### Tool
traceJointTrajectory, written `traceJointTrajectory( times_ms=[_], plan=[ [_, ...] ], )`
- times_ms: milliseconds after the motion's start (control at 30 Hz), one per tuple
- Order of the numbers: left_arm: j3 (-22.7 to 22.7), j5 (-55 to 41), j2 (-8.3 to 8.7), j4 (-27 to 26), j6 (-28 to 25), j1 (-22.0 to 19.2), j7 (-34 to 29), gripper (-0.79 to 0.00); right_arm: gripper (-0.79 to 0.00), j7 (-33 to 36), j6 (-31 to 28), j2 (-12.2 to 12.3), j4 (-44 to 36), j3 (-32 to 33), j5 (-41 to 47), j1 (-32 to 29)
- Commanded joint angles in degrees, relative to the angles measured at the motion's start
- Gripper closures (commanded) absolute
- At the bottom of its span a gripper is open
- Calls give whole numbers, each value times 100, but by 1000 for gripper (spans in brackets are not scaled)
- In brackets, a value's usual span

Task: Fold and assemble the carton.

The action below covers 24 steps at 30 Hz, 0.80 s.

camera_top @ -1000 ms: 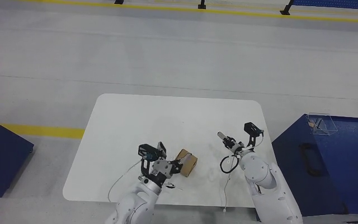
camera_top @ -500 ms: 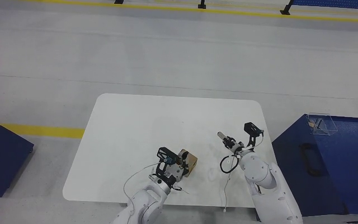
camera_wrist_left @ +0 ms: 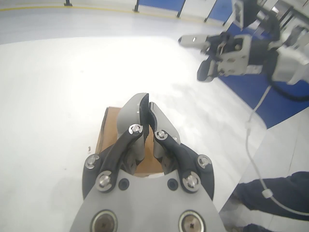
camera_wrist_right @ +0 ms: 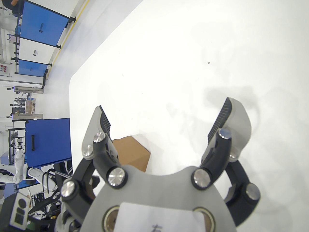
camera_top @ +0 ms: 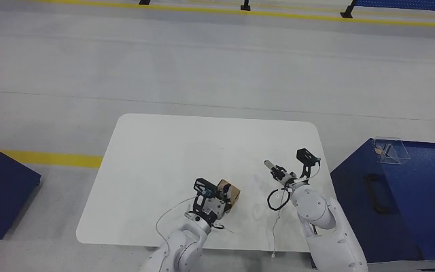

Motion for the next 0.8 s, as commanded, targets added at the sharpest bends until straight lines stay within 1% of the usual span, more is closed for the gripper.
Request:
traceJointTrajectory(
  times_ms=[0, 67, 133, 200, 267, 333, 367, 467, 500, 533, 600, 700, 767],
  plan=[
    [6, 80, 3, 59, 78, 12, -128, 0, -785, 0, 0, 0, 0, 0, 0, 0],
    [43, 68, -8, 172, 109, -23, -376, 0, -785, 0, 0, 0, 0, 0, 0, 0],
    [47, 138, -22, 320, 261, -139, -598, 0, -785, 0, 0, 0, 0, 0, 0, 0],
    [74, 82, -47, 334, 314, -183, -542, 0, -785, 0, 0, 0, 0, 0, 0, 0],
    [22, -237, -67, 214, 191, -120, -124, 0, -785, 0, 0, 0, 0, 0, 0, 0],
    [-33, -258, -59, 212, 127, -88, 34, 0, -785, 0, 0, 0, 0, 0, 0, 0],
    [-27, -213, -56, 242, 135, -73, -4, 0, -785, 0, 0, 0, 0, 0, 0, 0],
    [44, -40, -63, 411, 263, -128, -386, 0, -785, 0, 0, 0, 0, 0, 0, 0],
    [60, 1, -71, 444, 320, -169, -451, 0, -785, 0, 0, 0, 0, 0, 0, 0],
    [50, -51, -83, 440, 365, -182, -376, 0, -785, 0, 0, 0, 0, 0, 0, 0],
    [36, -105, -92, 323, 300, -154, -32, 0, -785, 0, 0, 0, 0, 0, 0, 0],
    [-115, -154, -62, -31, 127, 89, 885, 0, -785, 0, 0, 0, 0, 0, 0, 0],
    [-199, -82, -25, -320, -88, 354, 1630, 0, -785, 0, 0, 0, 0, 0, 0, 0]
  ],
)
